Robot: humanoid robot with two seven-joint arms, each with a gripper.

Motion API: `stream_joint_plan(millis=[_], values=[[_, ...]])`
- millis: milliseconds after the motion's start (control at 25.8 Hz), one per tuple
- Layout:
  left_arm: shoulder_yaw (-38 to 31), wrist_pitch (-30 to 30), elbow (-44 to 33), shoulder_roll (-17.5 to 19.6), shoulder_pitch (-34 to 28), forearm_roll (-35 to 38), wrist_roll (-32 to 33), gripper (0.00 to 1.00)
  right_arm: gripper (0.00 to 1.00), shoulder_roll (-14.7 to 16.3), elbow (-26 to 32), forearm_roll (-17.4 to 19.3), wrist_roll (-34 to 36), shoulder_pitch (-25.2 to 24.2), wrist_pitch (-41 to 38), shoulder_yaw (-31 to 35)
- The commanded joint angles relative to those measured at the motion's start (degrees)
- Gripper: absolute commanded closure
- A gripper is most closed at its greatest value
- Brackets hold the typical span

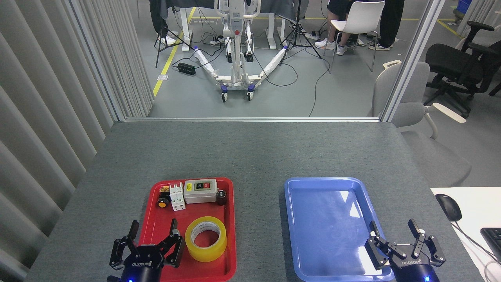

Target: Place and move tape with both arms

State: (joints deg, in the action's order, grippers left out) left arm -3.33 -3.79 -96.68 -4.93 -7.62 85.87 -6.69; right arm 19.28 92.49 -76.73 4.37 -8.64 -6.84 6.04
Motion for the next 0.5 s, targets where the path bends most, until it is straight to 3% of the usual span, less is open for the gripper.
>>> stream_joint_plan(millis=[0, 465], values=[[-0.01, 0.01, -0.08, 0.0, -0.02, 0.0, 0.1, 0.0, 0.0, -0.12, -0.03, 0.0, 0.11, 0.02, -0.01, 0.02], [0.43, 0.28, -0.17, -0.26, -0.02, -0.17, 1.06, 0.0, 0.0, -0.12, -0.03, 0.0, 0.11, 0.02, -0.19, 0.46]])
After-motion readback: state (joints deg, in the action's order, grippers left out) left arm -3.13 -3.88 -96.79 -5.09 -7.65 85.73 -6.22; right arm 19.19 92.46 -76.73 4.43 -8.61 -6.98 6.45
